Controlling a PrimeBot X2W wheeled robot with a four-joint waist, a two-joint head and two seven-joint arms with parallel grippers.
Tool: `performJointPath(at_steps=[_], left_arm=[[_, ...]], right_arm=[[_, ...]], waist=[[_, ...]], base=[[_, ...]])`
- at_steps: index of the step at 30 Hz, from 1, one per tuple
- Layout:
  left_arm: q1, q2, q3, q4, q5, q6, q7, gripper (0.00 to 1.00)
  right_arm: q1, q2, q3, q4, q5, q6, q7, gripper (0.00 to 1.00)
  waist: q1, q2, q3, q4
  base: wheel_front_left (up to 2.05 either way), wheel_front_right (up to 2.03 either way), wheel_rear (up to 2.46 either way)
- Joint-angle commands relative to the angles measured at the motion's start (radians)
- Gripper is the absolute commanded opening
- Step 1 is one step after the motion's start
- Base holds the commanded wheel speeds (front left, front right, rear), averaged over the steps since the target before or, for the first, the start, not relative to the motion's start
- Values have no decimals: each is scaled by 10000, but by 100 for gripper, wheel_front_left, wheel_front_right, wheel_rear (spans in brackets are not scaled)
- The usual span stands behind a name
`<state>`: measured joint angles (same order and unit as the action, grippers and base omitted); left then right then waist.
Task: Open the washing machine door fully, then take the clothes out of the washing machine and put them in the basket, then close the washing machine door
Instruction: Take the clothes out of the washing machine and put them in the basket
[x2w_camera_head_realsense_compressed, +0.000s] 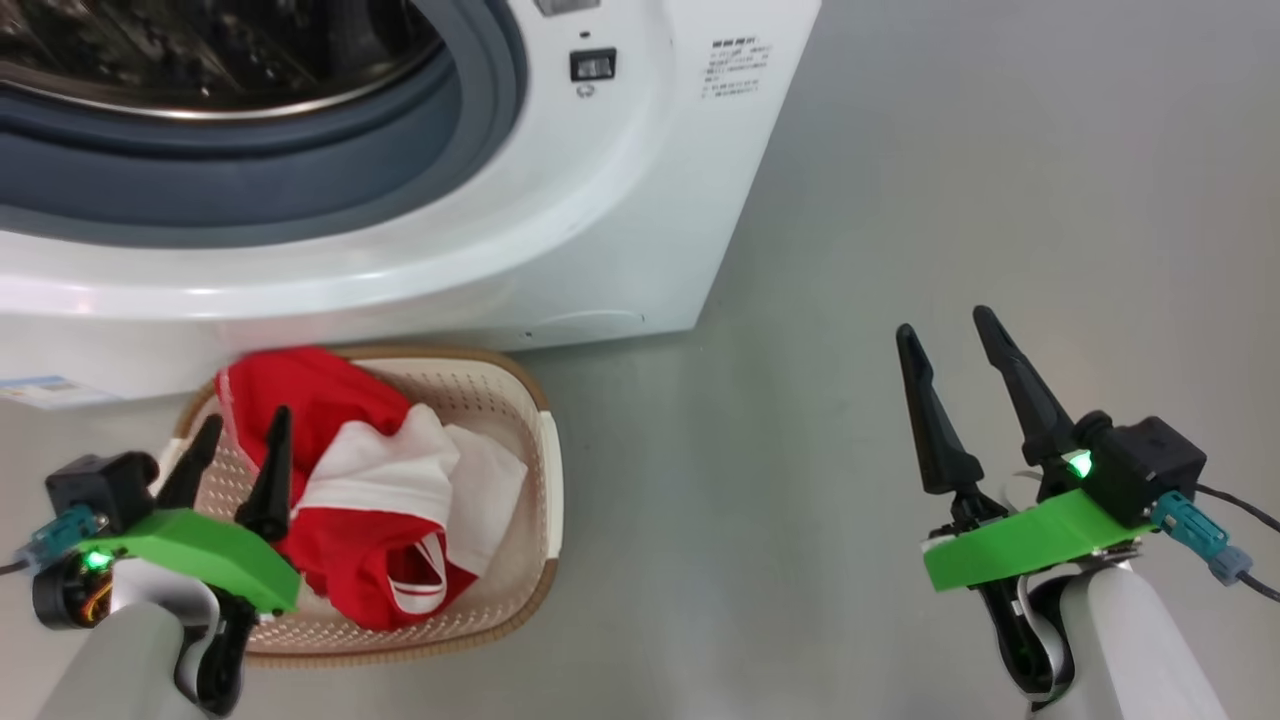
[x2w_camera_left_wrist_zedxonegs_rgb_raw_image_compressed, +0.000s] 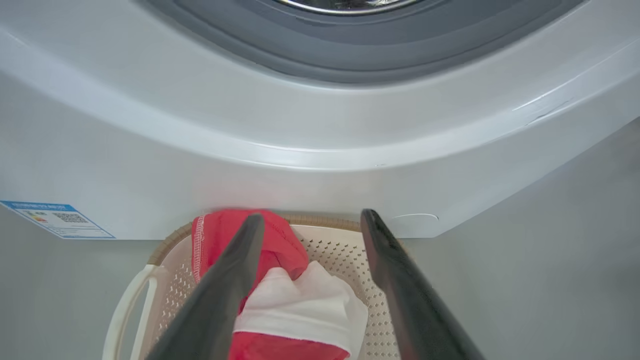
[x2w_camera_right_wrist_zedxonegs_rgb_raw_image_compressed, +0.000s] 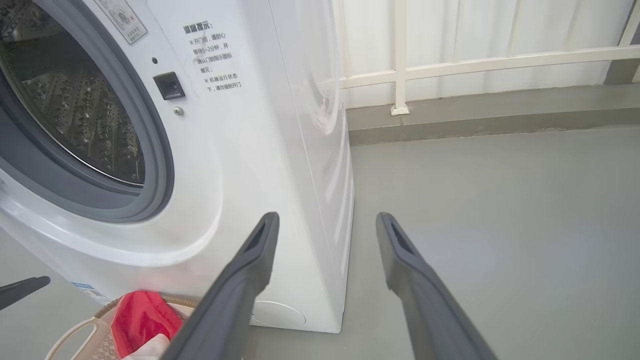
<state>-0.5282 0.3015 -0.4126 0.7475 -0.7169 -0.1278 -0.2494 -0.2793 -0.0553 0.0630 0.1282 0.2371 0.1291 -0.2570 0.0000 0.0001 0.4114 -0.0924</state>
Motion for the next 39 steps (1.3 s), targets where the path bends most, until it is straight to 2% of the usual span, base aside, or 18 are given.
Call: performJointPath(at_steps=[1, 8, 18, 39], left_arm=[[328, 265, 748, -481, 379, -29, -123, 100], [1299, -63, 2073, -1829, 1582, -29, -124, 100], [2375, -327, 3086, -3356, 2646, -29, -124, 100], [4540, -797, 4478, -5778, 3634, -29, -124, 100]], right_arm=[[321, 51, 159, -178, -172, 16, -48, 100], [636, 51, 95, -60, -279, 16, -48, 100], [1059, 26, -9, 34, -347, 16, -48, 100], [1966, -398, -236, 67, -42, 16, -48, 100]], waist=[[0, -1, -497, 157], [0, -1, -1123, 237], [0, -1, -1798, 334], [0, -1, -2910, 443]], base=[[0, 0, 0], [0, 0, 0], [0, 0, 0], [0, 0, 0]])
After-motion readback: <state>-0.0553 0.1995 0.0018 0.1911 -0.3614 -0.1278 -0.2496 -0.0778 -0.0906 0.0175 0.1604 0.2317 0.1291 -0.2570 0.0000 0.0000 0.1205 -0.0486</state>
